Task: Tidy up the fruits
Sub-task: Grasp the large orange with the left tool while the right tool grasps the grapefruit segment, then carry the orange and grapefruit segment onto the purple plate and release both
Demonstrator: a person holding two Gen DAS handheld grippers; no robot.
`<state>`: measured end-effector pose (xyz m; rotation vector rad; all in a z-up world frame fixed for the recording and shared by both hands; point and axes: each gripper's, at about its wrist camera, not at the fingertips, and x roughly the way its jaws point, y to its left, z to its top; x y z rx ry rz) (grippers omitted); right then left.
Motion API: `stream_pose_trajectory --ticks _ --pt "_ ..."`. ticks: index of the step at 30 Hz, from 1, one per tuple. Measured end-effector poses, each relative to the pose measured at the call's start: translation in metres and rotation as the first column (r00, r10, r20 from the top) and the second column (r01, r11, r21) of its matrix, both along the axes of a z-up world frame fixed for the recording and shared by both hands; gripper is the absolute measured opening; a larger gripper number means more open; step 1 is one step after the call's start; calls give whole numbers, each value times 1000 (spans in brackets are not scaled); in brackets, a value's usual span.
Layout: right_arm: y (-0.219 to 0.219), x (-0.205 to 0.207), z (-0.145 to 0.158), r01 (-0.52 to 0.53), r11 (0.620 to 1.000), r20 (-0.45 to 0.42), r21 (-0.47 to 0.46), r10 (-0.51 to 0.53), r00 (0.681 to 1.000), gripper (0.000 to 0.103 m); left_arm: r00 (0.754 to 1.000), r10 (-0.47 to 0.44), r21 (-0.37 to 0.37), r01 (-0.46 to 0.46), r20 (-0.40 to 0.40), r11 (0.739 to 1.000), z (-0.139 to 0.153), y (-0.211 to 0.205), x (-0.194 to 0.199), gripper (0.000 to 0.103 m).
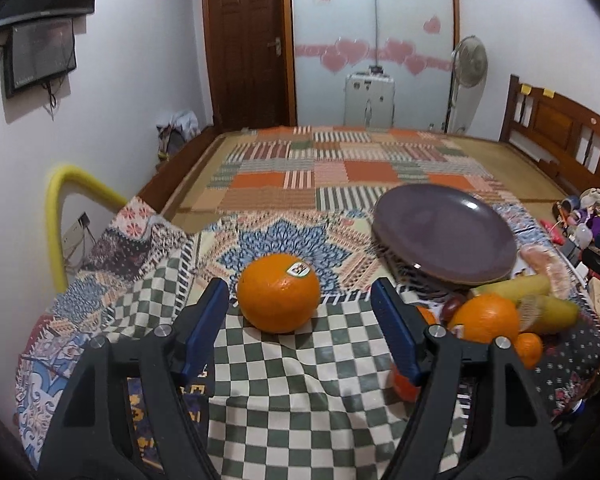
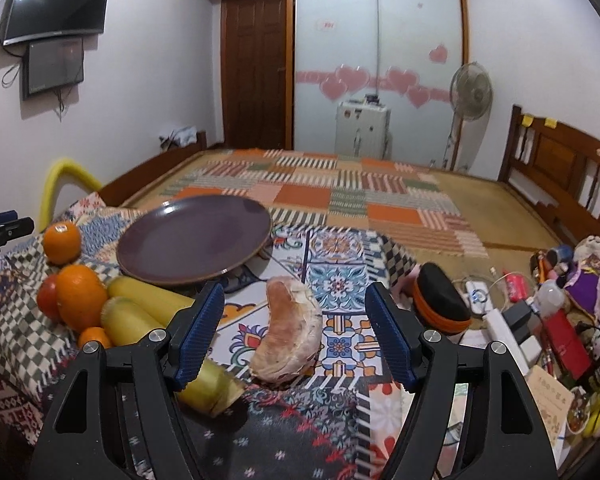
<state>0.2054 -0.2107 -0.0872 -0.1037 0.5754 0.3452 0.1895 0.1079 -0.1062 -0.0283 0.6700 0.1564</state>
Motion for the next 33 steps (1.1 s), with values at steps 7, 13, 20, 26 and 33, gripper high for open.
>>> stream_pose_trajectory --ticks 7,13,20,26,33 --pt "-5 22 -19 -15 999 -89 -42 11 996 70 998 3 -3 -4 -68 1000 -17 8 23 78" --pt "-2 30 -21 -54 998 -161 -42 46 986 61 995 34 22 -32 -98 999 -25 15 40 81" --pt "3 41 -30 -101 993 -238 -65 83 968 44 991 46 32 -42 -128 999 -33 23 56 81" --pt "9 49 -33 -128 989 -286 -68 103 953 44 989 45 -12 -47 -143 999 -38 30 63 81" --pt "16 51 -35 -131 987 -277 -96 99 956 39 989 29 -25 -33 -142 999 -42 29 66 74"
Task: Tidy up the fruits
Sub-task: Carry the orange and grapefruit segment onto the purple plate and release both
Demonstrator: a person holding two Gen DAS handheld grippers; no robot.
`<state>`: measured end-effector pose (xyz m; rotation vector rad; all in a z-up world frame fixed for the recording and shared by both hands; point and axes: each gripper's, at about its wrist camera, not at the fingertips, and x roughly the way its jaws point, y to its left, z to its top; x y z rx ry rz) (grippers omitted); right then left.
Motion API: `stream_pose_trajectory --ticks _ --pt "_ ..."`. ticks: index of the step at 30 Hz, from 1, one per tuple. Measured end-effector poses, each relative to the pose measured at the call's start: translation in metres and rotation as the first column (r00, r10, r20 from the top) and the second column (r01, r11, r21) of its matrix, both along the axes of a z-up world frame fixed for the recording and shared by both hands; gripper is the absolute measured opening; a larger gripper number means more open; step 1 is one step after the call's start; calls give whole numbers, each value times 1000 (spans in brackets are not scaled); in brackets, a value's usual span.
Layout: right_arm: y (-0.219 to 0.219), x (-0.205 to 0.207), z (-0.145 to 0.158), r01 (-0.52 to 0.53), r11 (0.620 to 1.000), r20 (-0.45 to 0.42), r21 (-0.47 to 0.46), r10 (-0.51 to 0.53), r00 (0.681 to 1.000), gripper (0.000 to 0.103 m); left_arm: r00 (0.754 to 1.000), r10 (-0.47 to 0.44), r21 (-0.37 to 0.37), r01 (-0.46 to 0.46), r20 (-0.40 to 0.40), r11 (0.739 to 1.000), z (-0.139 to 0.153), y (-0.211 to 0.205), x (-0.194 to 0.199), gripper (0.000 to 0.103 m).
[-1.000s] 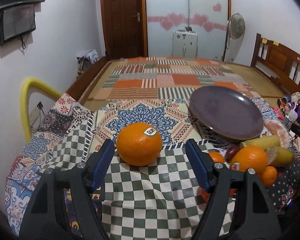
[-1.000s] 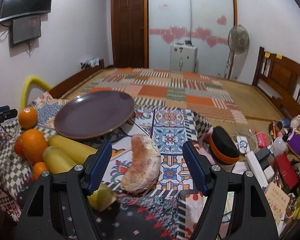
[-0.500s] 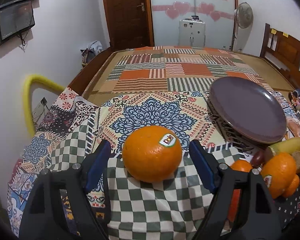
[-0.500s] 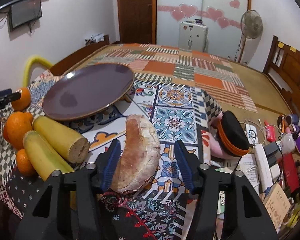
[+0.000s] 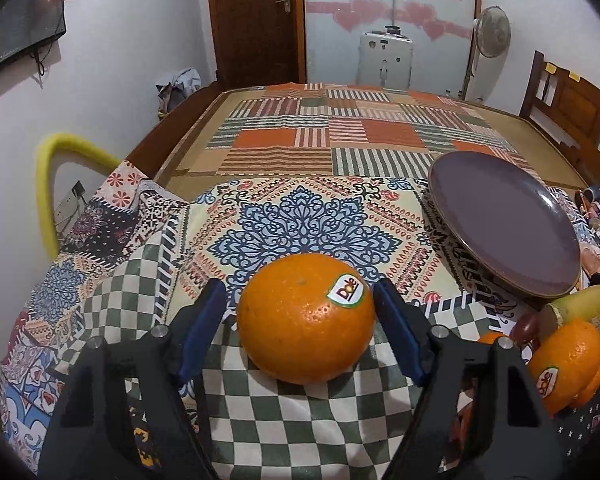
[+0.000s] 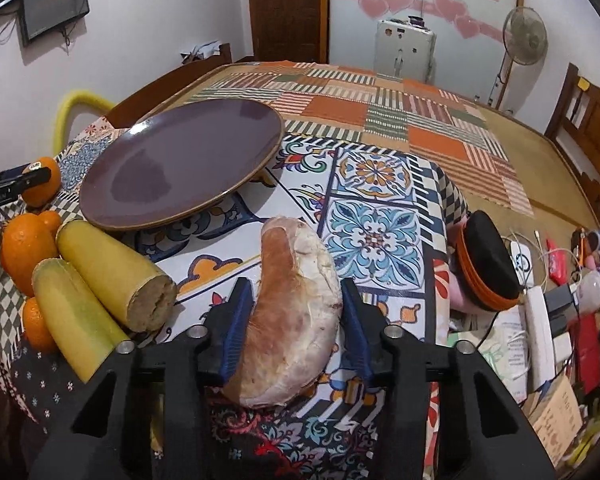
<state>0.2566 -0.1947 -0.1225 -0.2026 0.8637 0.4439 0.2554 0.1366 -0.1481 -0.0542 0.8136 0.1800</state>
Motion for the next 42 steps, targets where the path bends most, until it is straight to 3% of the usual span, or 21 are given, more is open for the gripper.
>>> stream_pose_trajectory --ticks 9,14,29,35,42 --pt "-4 -3 4 8 1000 34 24 -8 999 32 1000 -11 30 11 6 999 -2 -5 3 68" --pt "-12 -3 10 15 997 36 73 -18 999 23 1000 -16 -8 16 9 1000 4 -7 -7 67" --pt "-18 -18 39 8 994 124 111 -22 992 21 978 -120 27 117 170 993 74 -64 -51 67" --pt "-14 -21 61 -11 989 181 146 -16 983 21 964 -146 50 138 222 989 91 -82 -49 67" --pt "-2 -19 80 -42 984 246 173 -2 969 21 957 -166 11 168 237 986 100 -93 -31 67"
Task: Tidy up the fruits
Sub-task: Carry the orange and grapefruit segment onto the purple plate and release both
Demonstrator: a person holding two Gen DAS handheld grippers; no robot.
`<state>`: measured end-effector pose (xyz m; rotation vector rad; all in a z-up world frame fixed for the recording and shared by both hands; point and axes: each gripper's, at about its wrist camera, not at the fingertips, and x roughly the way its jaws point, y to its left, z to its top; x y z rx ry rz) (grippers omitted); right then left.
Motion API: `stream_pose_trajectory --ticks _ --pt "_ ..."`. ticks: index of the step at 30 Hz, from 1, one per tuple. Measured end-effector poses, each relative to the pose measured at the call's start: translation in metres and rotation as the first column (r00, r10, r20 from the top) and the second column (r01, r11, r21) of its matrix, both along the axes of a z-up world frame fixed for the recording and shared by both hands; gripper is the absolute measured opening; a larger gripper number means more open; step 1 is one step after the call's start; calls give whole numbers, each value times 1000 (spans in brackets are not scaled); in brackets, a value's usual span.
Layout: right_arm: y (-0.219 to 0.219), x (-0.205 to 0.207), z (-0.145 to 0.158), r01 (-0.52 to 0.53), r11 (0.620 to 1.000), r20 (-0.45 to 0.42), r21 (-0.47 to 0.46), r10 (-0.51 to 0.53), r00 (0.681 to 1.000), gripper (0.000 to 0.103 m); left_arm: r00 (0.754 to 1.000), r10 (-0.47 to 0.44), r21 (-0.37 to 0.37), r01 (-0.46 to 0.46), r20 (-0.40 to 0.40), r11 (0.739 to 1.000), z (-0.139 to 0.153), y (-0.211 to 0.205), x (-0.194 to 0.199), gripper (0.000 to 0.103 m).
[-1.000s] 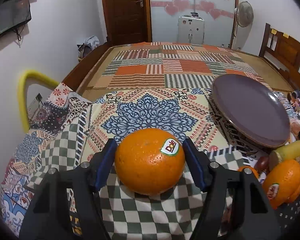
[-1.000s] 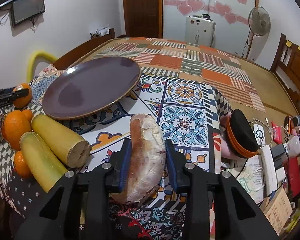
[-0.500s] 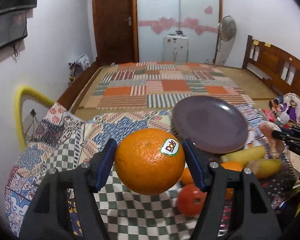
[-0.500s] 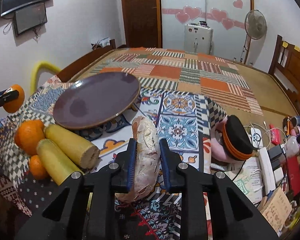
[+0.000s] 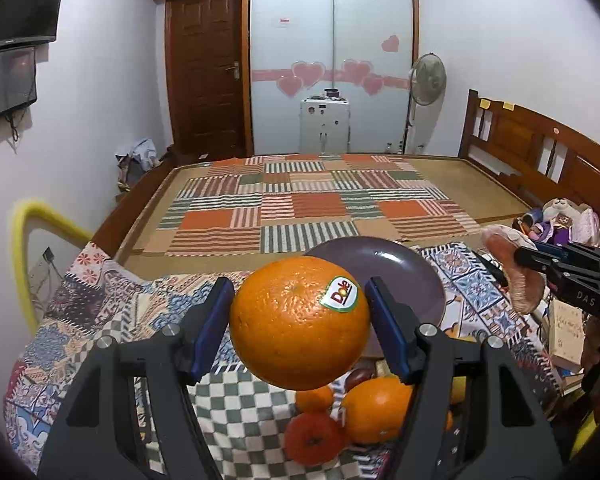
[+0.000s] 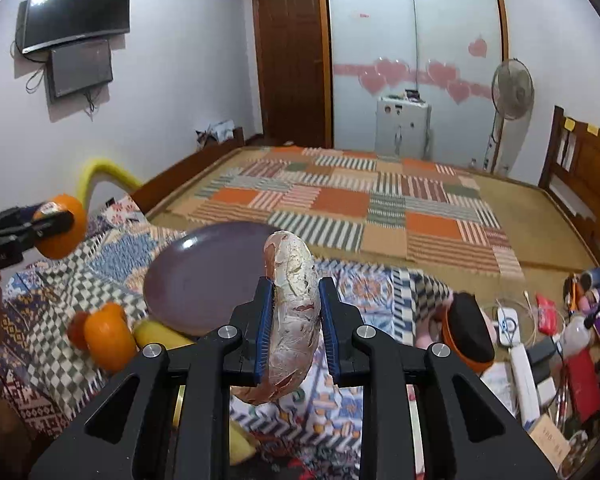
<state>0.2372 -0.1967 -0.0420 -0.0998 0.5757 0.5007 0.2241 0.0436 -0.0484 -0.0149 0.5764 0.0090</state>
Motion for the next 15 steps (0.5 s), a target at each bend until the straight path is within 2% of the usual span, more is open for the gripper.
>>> stream_pose_trajectory --ticks 7,15 --pt "15 18 3 -16 1000 18 22 15 1000 21 1000 -16 5 16 4 1000 -3 -8 21 67" --pt "32 41 -5 -33 999 0 28 33 999 21 999 -18 0 18 -38 1000 -20 -6 55 67"
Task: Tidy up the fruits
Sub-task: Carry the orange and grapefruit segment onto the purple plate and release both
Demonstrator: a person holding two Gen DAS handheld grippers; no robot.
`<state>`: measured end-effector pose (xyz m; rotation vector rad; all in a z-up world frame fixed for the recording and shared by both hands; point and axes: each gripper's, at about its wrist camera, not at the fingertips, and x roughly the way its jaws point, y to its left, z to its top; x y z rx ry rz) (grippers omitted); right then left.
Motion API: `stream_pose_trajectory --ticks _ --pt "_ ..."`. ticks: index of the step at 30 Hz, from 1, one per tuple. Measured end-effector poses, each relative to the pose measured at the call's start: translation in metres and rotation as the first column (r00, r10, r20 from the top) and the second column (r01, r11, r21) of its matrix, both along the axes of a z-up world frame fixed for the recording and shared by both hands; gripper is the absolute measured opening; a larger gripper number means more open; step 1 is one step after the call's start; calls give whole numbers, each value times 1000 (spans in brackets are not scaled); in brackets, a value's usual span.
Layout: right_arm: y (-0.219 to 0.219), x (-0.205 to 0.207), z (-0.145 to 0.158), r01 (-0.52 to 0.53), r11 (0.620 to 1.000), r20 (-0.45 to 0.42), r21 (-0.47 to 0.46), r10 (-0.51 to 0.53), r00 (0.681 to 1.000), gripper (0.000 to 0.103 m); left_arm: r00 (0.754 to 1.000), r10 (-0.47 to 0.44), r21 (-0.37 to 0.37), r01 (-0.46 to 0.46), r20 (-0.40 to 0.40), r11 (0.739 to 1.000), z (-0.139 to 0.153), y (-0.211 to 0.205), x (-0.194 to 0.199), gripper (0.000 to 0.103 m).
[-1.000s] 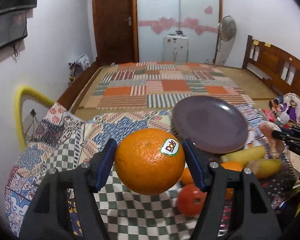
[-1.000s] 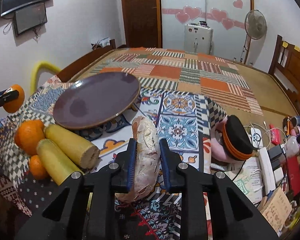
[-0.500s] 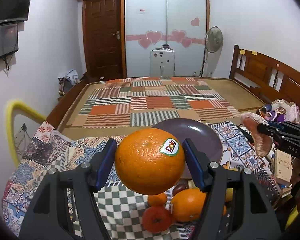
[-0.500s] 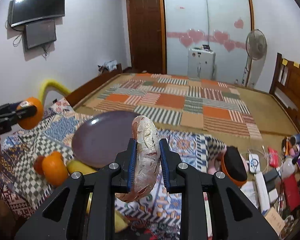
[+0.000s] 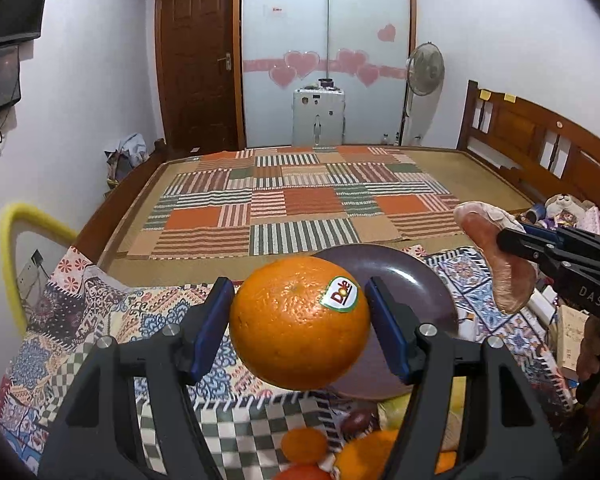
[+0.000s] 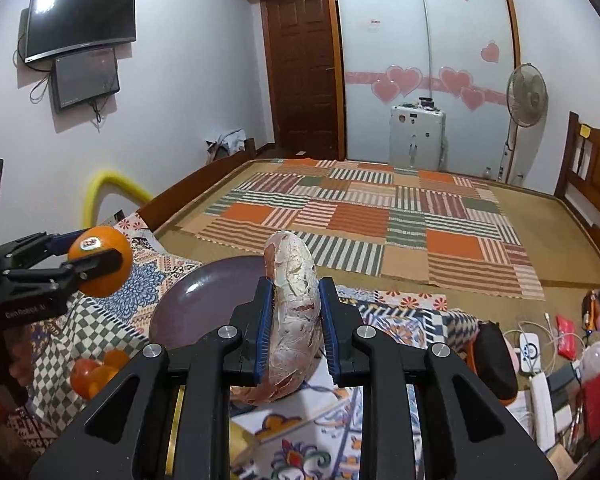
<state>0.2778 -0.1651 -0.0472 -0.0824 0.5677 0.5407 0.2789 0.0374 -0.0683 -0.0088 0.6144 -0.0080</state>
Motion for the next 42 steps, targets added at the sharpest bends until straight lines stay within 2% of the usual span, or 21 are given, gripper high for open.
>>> stream_pose_trajectory --ticks 8,18,23,29,38,42 --pt "15 23 -13 -17 999 -22 -36 17 1000 21 998 -12 -11 11 -56 1000 -17 2 34 67" --pt "33 50 -38 -40 992 -97 -117 29 995 21 990 -42 8 43 -133 999 -39 -4 61 67" --pt "43 54 -46 -60 986 -126 -158 40 991 21 979 -88 -35 83 -185 996 -42 -3 72 67" --pt "49 56 -49 -74 983 -148 -168 49 988 21 972 -87 24 95 -217 995 -46 -9 83 67" --pt "51 58 -53 -76 979 -170 -189 44 985 22 948 -114 -25 111 -297 993 -58 -6 98 68" --pt "55 60 -56 -63 973 -156 -223 29 987 23 947 -117 -21 116 -299 993 -59 -7 98 68"
